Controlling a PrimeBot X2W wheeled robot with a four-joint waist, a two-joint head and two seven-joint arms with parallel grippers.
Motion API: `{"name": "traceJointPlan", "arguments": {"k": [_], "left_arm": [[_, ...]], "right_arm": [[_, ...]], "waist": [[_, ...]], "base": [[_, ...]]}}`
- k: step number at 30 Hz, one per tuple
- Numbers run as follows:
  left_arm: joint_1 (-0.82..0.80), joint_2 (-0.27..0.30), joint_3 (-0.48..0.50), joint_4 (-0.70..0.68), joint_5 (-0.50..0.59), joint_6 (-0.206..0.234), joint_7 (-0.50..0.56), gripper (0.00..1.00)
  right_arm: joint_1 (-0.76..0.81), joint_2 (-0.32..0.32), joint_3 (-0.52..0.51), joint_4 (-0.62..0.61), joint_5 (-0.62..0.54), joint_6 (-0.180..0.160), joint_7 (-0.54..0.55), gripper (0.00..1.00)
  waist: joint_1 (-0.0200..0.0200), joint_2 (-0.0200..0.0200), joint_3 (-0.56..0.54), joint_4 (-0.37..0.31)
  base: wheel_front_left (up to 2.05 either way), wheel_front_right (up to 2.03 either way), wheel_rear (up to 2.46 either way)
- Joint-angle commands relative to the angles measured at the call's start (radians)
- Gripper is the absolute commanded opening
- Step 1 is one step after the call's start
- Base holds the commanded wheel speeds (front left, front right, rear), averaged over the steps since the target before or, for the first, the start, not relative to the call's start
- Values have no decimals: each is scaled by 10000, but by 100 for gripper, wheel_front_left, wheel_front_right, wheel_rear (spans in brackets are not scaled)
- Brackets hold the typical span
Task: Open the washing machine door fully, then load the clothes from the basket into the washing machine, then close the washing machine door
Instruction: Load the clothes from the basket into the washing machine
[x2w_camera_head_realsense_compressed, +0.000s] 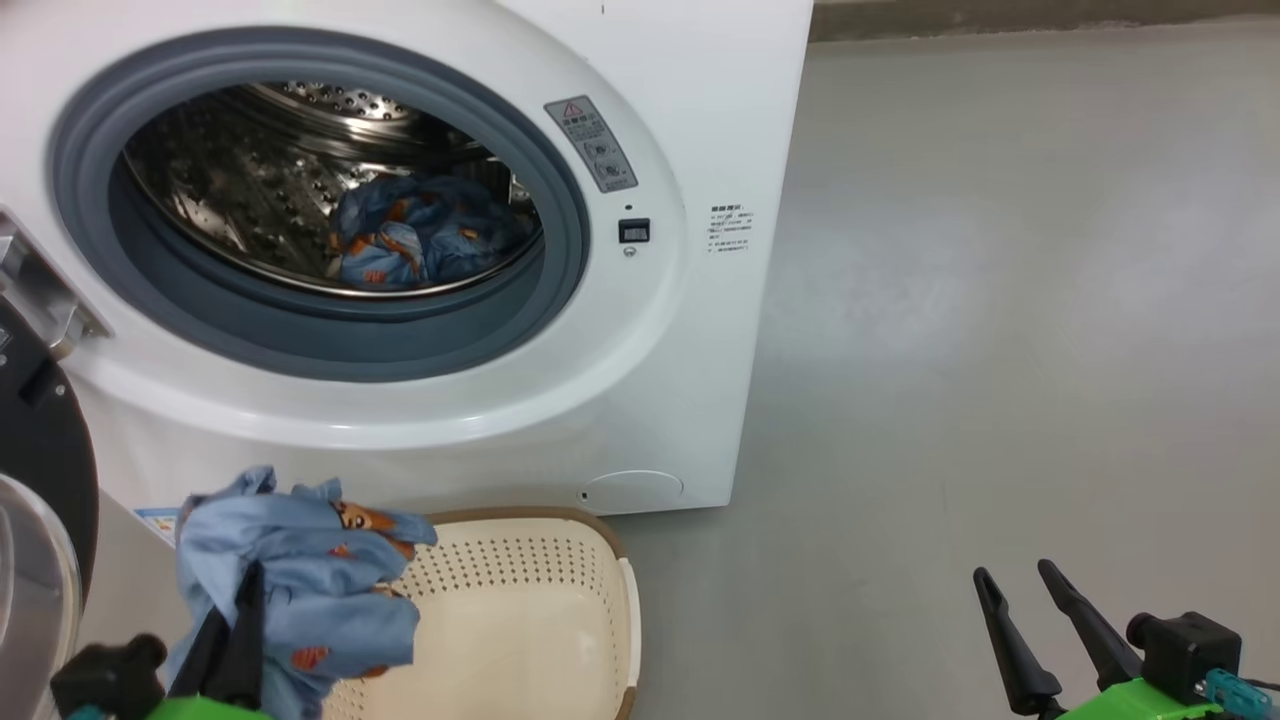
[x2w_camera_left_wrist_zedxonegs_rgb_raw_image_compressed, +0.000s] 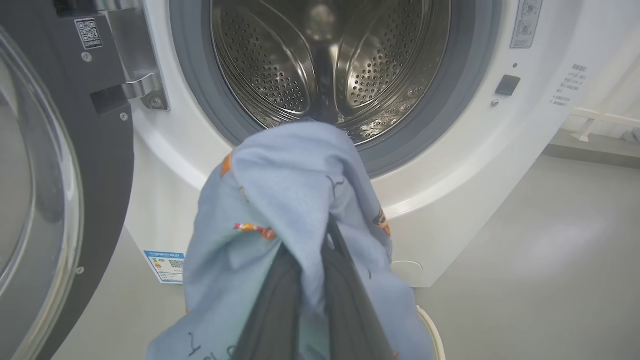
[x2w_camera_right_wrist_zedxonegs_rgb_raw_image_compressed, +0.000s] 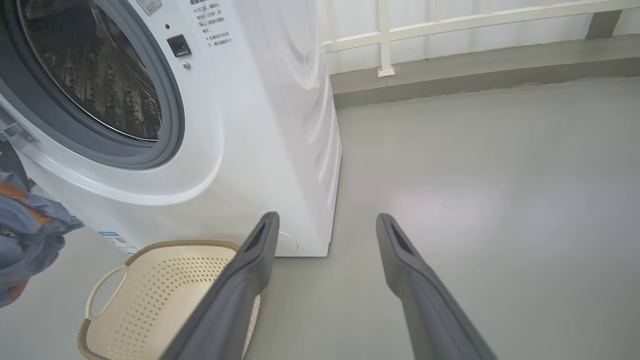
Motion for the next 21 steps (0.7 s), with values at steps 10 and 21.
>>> {"name": "traceJointPlan", "arguments": {"k": [10, 21], "left_arm": [[1299, -322, 1257, -1794, 594, -15, -135, 0], [872, -462, 1304, -2083, 493, -15, -135, 0]], "right_arm": [[207, -254, -32, -506, -13, 27, -120, 100], [-36, -119, -75, -656, -106, 27, -120, 100]], "waist": [[0, 0, -67, -144], [0, 0, 425, -226]], "base": [[0, 0, 0], [0, 0, 0]]}}
